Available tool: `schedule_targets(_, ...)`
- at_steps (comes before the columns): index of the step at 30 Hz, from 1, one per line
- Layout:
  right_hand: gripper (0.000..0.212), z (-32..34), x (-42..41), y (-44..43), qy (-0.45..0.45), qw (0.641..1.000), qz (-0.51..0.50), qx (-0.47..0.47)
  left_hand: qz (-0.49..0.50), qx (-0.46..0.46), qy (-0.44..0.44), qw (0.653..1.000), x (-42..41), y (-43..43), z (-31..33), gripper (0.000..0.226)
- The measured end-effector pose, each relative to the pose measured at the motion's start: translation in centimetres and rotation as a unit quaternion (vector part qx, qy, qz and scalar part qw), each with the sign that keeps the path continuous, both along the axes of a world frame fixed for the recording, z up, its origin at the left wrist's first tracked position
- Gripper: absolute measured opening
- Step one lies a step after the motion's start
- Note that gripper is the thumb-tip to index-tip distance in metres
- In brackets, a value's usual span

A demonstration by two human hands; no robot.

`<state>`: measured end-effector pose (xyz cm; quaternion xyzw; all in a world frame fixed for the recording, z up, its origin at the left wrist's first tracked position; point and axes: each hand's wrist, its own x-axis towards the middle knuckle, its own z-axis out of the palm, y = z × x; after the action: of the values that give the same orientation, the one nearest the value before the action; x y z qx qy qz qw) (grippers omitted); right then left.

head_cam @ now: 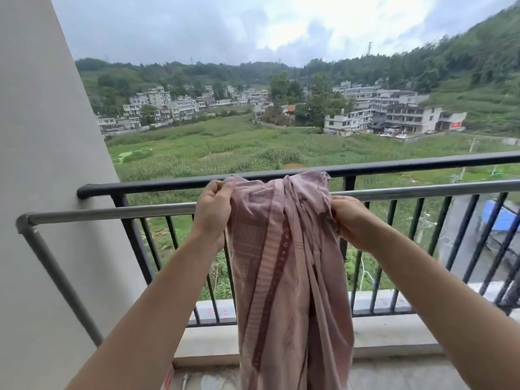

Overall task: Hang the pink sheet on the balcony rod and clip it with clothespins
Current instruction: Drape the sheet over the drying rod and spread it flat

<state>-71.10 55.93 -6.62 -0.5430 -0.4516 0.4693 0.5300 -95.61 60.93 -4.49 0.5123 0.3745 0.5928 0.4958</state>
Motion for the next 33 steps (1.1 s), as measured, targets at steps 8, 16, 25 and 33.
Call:
schedule_targets(8, 0.023, 3.3, 8.4, 1.0, -0.207, 0.892, -0.39, 0.098, 0.357, 0.015, -0.049, 0.933, -6.8, 6.6, 3.7, 0.025)
schedule_targets(16, 0.048, 1.6, 9.1, 0.6, -0.441, 0.78, -0.431, 0.106, 0.31, -0.029, 0.016, 0.95, -9.4, 7.1, -0.3, 0.02)
schedule_targets(25, 0.063, 2.4, -4.7, 4.0, -0.619, 0.773, -0.052, 0.127, -0.019, -0.218, -0.096, 0.971, -6.3, 3.2, -1.4, 0.047)
schedule_targets(33, 0.034, 4.4, -5.8, 6.8, -0.548, 0.802, -0.112, 0.208, -0.129, -0.227, 0.082, 0.962, -9.1, 2.5, 2.2, 0.05)
